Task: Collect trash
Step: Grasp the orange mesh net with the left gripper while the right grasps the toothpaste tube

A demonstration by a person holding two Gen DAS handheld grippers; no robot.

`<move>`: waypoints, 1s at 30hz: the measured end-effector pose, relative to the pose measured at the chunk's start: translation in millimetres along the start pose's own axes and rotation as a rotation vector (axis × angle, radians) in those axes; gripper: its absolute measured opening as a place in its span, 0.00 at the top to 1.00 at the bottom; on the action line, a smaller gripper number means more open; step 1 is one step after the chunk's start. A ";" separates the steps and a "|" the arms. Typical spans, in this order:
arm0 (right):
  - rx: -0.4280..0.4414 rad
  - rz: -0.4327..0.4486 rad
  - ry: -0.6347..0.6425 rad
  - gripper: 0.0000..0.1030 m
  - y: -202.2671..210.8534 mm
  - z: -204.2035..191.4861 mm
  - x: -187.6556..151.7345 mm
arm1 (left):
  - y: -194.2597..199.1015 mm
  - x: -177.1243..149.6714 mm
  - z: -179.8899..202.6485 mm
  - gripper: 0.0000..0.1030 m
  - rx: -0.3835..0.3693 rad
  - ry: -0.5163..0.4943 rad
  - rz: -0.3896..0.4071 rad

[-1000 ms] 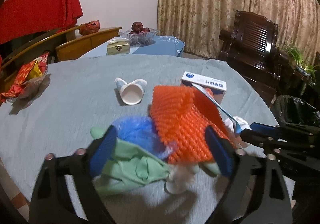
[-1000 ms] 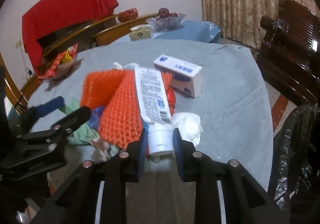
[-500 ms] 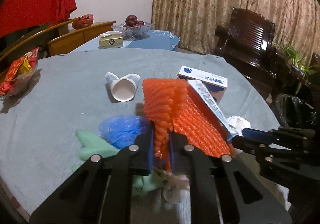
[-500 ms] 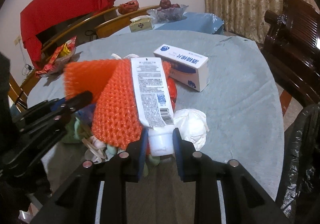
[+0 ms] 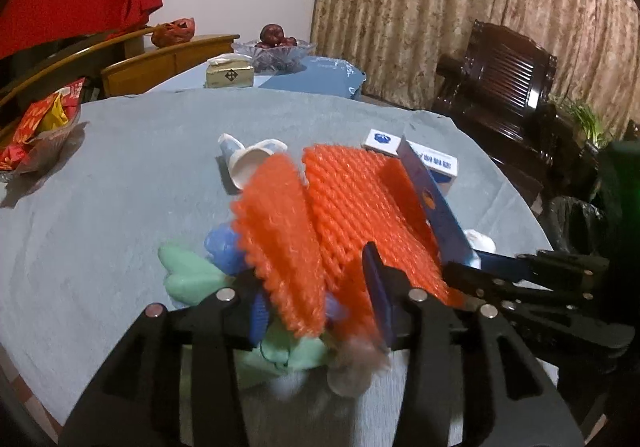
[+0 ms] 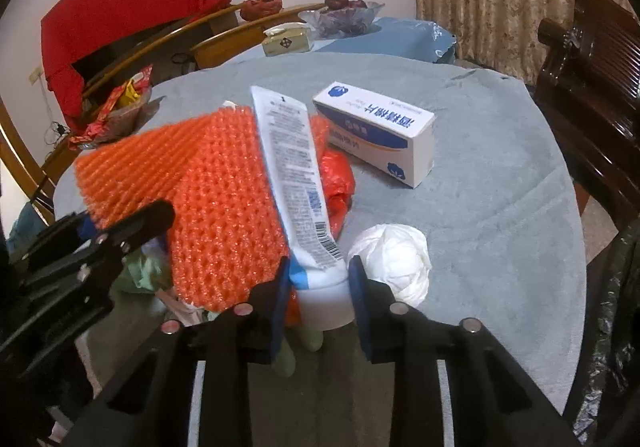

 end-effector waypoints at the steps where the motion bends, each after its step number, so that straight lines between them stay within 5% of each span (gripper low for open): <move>1: 0.003 0.007 -0.005 0.72 3.0 0.8 1.6 | 0.1 1.3 -0.3 0.62 -0.002 0.003 0.002; 3: 0.013 0.019 -0.014 0.73 8.9 0.8 5.9 | 0.9 4.4 -2.5 0.83 -0.001 0.007 0.005; 6: 0.035 0.032 -0.037 0.73 16.3 0.0 9.9 | 5.0 6.5 -5.7 0.89 0.000 0.003 0.012; 22: -0.005 -0.023 -0.050 0.70 -1.6 7.3 6.2 | 19.4 -6.3 4.4 0.90 -0.018 -0.025 0.011; 25: 0.008 -0.014 -0.036 0.84 0.0 4.6 11.0 | 19.7 -5.8 7.1 0.90 -0.023 -0.035 0.013; 30: -0.015 0.000 0.007 0.86 8.3 1.0 15.6 | 23.6 -2.2 10.4 0.90 -0.026 -0.049 0.030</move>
Point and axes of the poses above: each gripper's, at about its wrist camera, not at the fingertips, and y roughly against the way its jaws point, z to its right, x to its top, the point moved 10 cm from there along -y, roughly the way its jaws point, and after that the axes turned 1 degree about z, right-handed, at the moved point
